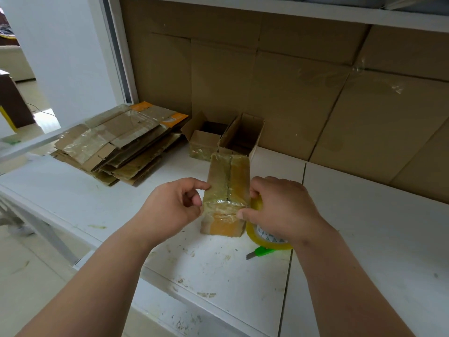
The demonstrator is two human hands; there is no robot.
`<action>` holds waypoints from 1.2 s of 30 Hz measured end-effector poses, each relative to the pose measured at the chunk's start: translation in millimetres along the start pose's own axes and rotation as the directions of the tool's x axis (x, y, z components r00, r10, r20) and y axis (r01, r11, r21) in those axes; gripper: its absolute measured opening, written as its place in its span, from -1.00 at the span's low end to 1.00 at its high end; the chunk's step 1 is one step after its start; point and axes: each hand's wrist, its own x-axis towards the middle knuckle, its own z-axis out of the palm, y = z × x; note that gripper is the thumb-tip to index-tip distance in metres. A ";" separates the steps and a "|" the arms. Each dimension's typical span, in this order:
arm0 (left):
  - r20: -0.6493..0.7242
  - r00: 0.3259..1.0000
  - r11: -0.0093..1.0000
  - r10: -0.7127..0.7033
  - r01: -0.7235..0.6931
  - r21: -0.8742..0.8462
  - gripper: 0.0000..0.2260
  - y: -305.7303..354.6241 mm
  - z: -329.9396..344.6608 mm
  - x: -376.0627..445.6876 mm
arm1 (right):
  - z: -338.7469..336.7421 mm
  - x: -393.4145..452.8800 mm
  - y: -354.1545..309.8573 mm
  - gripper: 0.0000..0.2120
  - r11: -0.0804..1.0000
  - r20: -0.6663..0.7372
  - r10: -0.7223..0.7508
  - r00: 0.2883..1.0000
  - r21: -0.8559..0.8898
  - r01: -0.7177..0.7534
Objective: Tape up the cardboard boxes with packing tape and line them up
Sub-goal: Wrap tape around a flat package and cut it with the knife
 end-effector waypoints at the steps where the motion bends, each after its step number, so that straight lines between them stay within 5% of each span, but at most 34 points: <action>1: 0.005 1.000 1.000 0.019 -0.019 0.014 -0.64 -0.2 1.2 0.4 | 0.5 0.4 -0.8 -0.63 1.000 -0.001 0.004 1.000 -0.005 -0.004; 9: -0.080 0.993 0.995 0.087 -0.083 0.061 -0.69 -3.9 18.6 1.2 | 7.2 -4.5 -5.5 -0.67 0.999 -0.078 0.003 0.997 -0.053 -0.007; 15: 0.118 0.993 0.982 -0.007 0.029 -0.189 -0.65 -5.7 5.8 0.5 | 2.7 -4.2 -1.5 -0.64 1.000 -0.003 0.008 1.000 -0.007 -0.008; 21: -0.080 0.997 0.993 -0.005 -0.005 -0.116 -0.78 -4.0 20.7 4.9 | 6.7 -3.2 -9.6 -0.61 0.997 -0.054 0.046 0.997 -0.060 -0.049; 31: -0.176 0.974 0.990 0.141 -0.144 -0.003 -0.71 -16.1 21.3 7.5 | -16.1 -6.1 -3.3 -0.64 0.993 0.225 0.116 0.967 0.008 -0.121; 36: -0.245 0.966 0.996 0.084 -0.079 0.032 -0.72 -22.5 9.0 20.3 | -22.1 -7.3 -21.4 -0.51 0.955 0.202 0.096 0.975 0.258 -0.148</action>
